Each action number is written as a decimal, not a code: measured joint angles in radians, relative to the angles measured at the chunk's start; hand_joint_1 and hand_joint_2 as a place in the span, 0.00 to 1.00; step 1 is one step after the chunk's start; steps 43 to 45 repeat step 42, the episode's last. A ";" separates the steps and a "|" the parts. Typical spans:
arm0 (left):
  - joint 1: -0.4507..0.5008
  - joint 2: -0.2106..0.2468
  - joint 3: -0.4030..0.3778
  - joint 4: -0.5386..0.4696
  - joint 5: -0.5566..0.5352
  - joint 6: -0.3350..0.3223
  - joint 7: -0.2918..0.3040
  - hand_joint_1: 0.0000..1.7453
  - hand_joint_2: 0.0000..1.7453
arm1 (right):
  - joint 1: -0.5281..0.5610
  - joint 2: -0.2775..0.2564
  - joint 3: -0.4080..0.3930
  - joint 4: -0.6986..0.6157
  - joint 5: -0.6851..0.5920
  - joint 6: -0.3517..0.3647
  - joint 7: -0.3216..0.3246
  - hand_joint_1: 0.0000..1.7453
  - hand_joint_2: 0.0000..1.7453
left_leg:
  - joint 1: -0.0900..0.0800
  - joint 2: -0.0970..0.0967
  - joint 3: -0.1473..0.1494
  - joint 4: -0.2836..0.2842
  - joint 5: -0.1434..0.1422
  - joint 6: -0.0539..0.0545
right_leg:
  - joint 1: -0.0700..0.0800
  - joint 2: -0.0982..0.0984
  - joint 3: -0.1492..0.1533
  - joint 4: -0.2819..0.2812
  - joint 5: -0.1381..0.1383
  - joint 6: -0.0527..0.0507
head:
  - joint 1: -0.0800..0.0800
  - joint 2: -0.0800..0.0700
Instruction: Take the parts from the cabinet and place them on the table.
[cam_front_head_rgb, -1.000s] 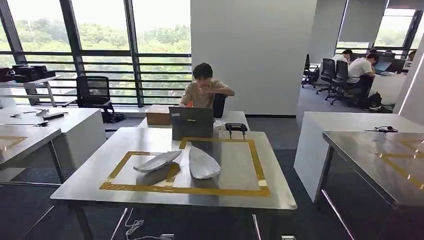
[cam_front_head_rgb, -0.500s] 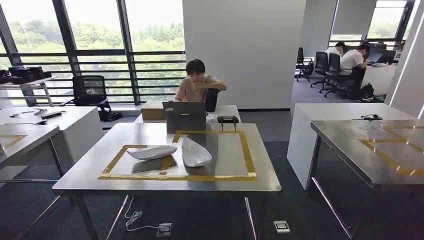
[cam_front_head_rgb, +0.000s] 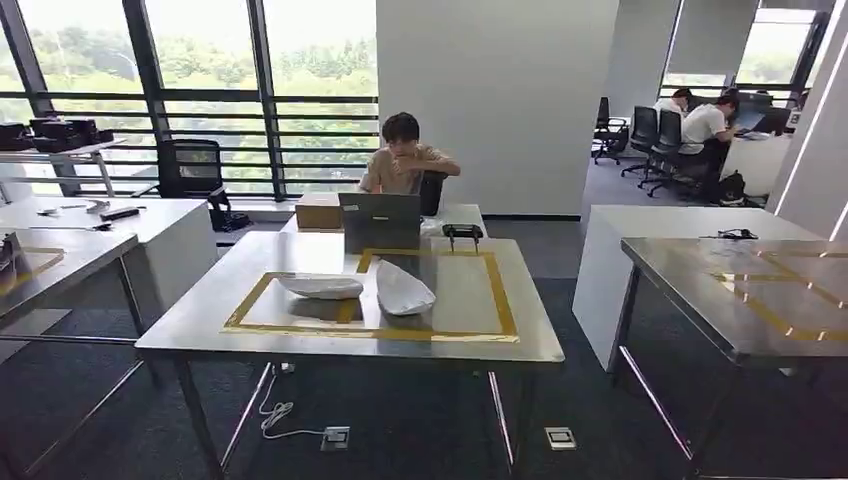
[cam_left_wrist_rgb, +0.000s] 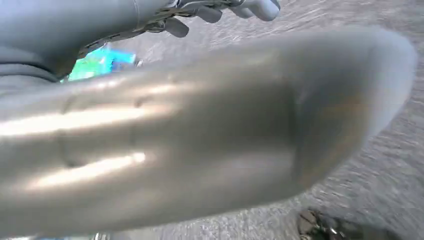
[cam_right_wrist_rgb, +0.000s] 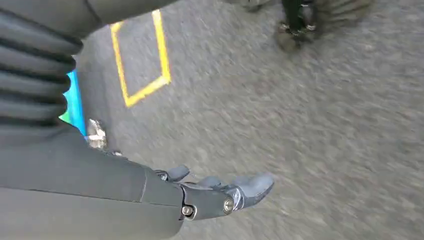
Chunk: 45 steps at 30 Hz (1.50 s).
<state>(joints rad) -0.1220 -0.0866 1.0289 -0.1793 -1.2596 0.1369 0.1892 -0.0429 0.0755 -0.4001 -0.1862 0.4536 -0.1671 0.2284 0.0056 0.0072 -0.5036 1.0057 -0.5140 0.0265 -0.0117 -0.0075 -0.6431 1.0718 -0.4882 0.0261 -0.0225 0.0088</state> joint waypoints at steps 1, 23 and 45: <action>0.004 0.003 0.005 0.000 0.003 0.000 -0.004 0.00 0.00 | 0.001 0.000 -0.003 0.000 -0.003 -0.003 0.005 0.00 1.00 | -0.002 0.000 -0.013 0.001 0.010 0.003 | 0.000 0.000 -0.023 0.071 -0.062 0.003 | 0.000 0.000; -0.023 -0.034 0.016 0.004 -0.042 -0.034 -0.037 0.00 0.00 | -0.014 -0.002 -0.039 0.002 -0.003 -0.017 -0.061 0.00 1.00 | 0.029 -0.005 -0.022 0.142 0.016 -0.088 | 0.001 -0.007 0.017 -0.059 0.070 -0.037 | 0.003 0.000; -0.032 -0.044 -0.027 0.004 -0.092 -0.048 -0.022 0.00 0.00 | -0.013 0.007 -0.041 0.007 0.013 -0.058 -0.002 0.00 1.00 | 0.004 0.002 -0.128 0.028 0.100 -0.030 | 0.024 0.007 0.180 -0.080 -0.068 -0.034 | 0.006 0.000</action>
